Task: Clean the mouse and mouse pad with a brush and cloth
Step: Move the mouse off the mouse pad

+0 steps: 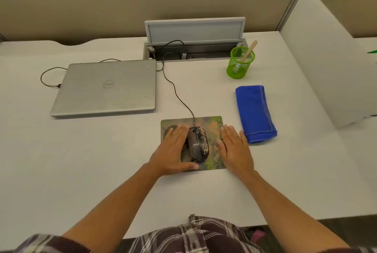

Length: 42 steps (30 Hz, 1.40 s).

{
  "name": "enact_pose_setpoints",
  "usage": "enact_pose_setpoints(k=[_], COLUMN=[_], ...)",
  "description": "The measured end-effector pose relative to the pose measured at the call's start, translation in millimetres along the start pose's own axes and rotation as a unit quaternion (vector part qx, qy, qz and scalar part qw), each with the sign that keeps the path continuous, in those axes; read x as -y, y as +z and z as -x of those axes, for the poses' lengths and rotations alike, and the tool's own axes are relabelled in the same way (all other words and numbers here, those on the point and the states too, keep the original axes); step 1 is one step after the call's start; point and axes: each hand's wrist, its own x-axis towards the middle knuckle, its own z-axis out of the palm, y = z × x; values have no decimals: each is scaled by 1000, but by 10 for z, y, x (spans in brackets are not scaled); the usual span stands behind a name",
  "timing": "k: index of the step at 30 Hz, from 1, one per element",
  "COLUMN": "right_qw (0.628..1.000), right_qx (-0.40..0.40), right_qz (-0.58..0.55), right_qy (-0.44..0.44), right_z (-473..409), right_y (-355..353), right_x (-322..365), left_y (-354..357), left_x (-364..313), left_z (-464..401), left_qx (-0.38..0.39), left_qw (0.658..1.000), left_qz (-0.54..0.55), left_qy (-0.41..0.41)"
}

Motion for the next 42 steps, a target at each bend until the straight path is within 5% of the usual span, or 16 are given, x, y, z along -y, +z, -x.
enact_pose_setpoints(k=[24, 33, 42], right_qw=[1000, 1000, 1000], right_qx=[-14, -17, -13], right_qz=[-6, -9, -14], right_qy=[-1, -5, -2], right_z=[6, 19, 8], right_y=[-47, -44, -38], right_x=[-1, -21, -8], left_y=[-108, -452, -669], left_x=[-152, 262, 820], left_z=[-186, 136, 633], left_qx=[-17, -40, -60], left_qw=[994, 982, 985], left_qz=[107, 183, 149], left_qy=[15, -12, -68])
